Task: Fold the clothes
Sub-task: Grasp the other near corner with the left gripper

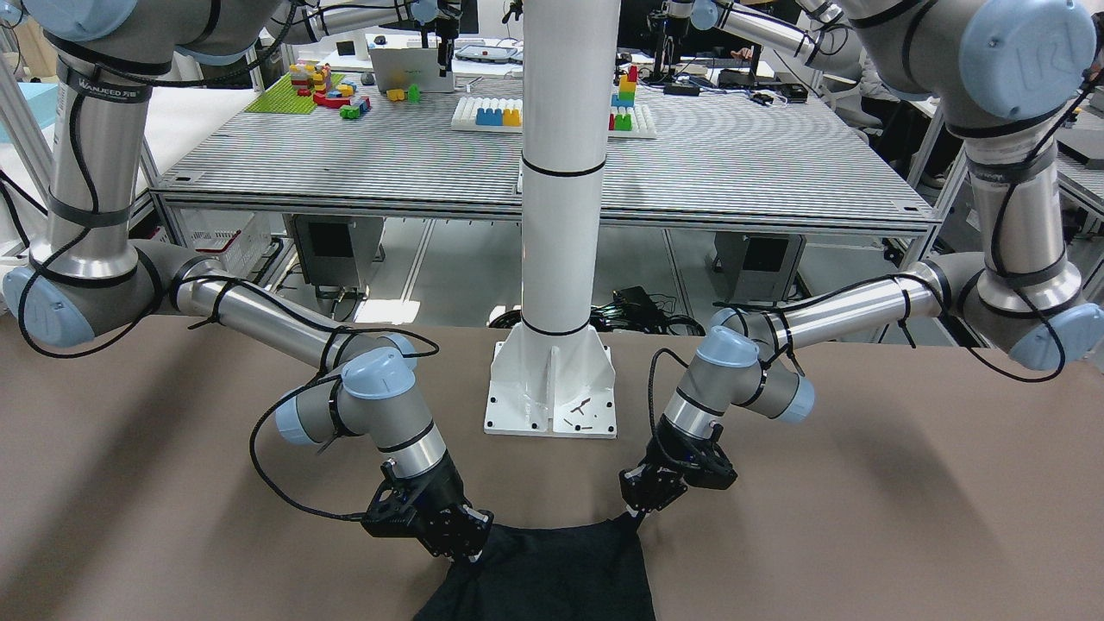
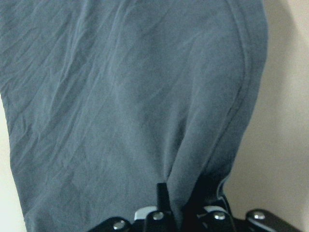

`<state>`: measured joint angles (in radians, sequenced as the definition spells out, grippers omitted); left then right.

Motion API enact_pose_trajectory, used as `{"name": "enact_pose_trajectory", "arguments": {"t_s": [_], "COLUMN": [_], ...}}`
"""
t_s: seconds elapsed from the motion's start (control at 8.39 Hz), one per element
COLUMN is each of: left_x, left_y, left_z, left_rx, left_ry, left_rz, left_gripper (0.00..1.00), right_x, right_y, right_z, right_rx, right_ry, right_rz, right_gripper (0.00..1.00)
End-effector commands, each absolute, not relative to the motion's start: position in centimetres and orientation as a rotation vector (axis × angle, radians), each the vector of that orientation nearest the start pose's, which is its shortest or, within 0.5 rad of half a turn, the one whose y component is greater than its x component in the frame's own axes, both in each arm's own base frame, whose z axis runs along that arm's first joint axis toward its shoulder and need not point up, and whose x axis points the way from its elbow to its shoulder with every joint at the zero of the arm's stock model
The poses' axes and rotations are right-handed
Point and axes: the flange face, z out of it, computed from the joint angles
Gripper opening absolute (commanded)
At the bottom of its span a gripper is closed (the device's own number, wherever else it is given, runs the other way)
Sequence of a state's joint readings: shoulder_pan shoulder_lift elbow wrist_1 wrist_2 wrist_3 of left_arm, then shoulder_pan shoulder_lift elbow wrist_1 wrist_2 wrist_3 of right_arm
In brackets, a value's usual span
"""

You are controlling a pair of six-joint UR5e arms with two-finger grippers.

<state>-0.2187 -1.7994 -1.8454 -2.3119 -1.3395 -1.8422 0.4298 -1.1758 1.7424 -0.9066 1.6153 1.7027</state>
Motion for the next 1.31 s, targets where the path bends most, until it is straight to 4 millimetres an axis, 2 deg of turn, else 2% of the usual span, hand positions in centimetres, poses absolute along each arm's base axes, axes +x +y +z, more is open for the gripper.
{"name": "enact_pose_trajectory", "arguments": {"t_s": [0.0,0.36,0.48,0.6,0.72,0.83,1.19], "left_x": [51.3,52.1,52.8,54.0,54.5,54.5,54.4], "left_y": [-27.8,-27.6,-27.8,-28.1,-28.2,-28.3,-28.7], "left_z": [33.1,33.0,31.7,29.6,28.4,28.7,29.5], "left_rx": [0.177,0.177,0.179,0.181,0.179,0.18,0.185], "left_ry": [1.248,1.236,1.234,1.2,1.2,1.196,1.181], "left_rz": [-0.563,-0.559,-0.56,-0.56,-0.562,-0.563,-0.565], "left_gripper": [0.91,0.93,0.93,0.93,0.88,0.79,0.8], "right_x": [-51.2,-51.0,-51.0,-51.0,-50.9,-50.9,-51.0], "right_y": [-37.6,-37.7,-37.8,-37.8,-37.9,-37.9,-37.8], "right_z": [28.4,28.1,28.1,28.1,28.1,28.1,28.2], "right_rx": [0.144,0.16,0.161,0.161,0.162,0.162,0.162], "right_ry": [-1.235,-1.235,-1.235,-1.235,-1.235,-1.235,-1.233], "right_rz": [0.46,0.44,0.441,0.441,0.442,0.442,0.442], "right_gripper": [0.0,0.0,0.0,0.0,0.0,0.0,0.0]}}
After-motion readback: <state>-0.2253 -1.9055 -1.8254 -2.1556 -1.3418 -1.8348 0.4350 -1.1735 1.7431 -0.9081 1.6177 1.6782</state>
